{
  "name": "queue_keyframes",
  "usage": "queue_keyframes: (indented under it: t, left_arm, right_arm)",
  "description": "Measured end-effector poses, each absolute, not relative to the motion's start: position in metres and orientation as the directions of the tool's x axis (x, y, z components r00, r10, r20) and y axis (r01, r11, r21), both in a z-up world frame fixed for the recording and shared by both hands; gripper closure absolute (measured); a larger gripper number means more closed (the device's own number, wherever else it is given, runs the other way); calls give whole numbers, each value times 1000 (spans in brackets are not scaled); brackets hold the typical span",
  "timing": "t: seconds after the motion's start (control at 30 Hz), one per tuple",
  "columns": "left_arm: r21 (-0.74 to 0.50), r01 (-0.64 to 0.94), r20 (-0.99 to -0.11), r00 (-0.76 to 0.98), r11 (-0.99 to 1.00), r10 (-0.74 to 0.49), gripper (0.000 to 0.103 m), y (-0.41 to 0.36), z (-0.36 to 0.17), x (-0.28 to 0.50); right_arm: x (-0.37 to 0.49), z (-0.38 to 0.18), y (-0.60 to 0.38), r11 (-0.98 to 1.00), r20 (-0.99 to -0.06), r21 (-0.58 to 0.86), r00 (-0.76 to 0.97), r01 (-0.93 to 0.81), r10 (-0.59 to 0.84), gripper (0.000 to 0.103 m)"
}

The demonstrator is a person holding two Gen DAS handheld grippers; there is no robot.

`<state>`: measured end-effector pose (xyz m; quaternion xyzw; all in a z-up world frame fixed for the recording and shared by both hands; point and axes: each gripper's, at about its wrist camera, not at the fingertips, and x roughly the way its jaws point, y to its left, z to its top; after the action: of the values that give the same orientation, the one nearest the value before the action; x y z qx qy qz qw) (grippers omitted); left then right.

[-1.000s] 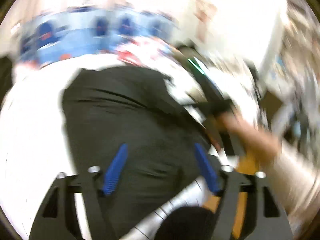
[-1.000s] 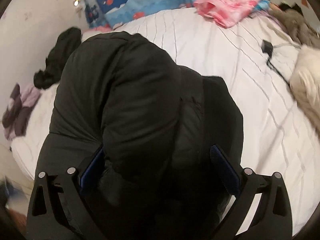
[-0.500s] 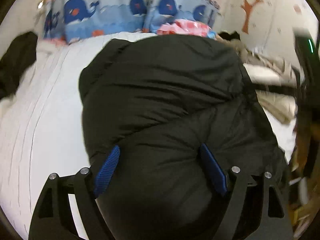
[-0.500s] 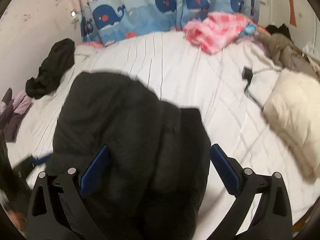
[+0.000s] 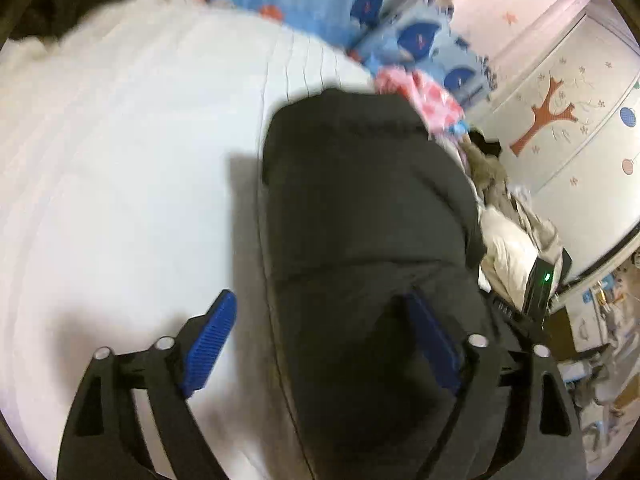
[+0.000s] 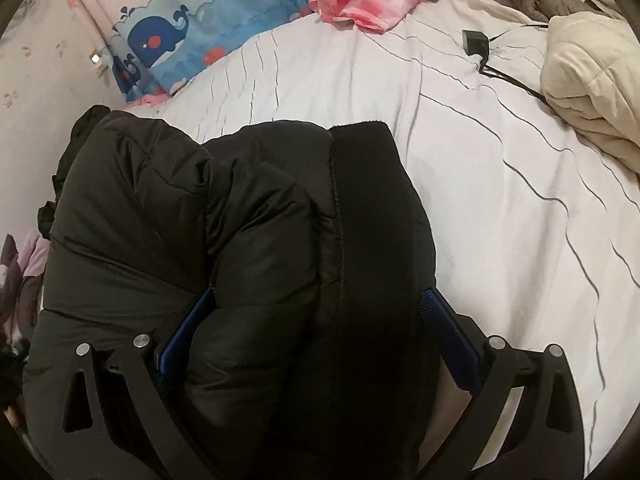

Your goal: Fold large clothes

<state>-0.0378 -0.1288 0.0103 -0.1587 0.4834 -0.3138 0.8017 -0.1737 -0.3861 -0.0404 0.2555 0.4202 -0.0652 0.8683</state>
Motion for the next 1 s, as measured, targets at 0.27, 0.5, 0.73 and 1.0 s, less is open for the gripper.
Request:
queue_keyframes:
  t: [0.27, 0.5, 0.73, 1.0]
  left_arm:
    - [-480, 521, -657, 320, 706, -683, 15, -157, 37, -37]
    - [-273, 509, -713, 462, 816, -527, 16, -40, 72, -43]
    - [-182, 430, -761, 508, 884, -403, 16, 16, 52, -57]
    - [-9, 563, -746, 546, 826, -380, 16, -70, 55, -50]
  right_arm:
    - [-174, -40, -361, 759, -667, 555, 727, 341, 162, 6]
    - [-142, -37, -229, 780, -634, 615, 659, 114, 404, 6]
    - [-135, -30, -210, 886, -754, 462, 547, 48, 364, 6]
    - [-143, 80, -224, 934, -624, 357, 748, 19, 223, 6]
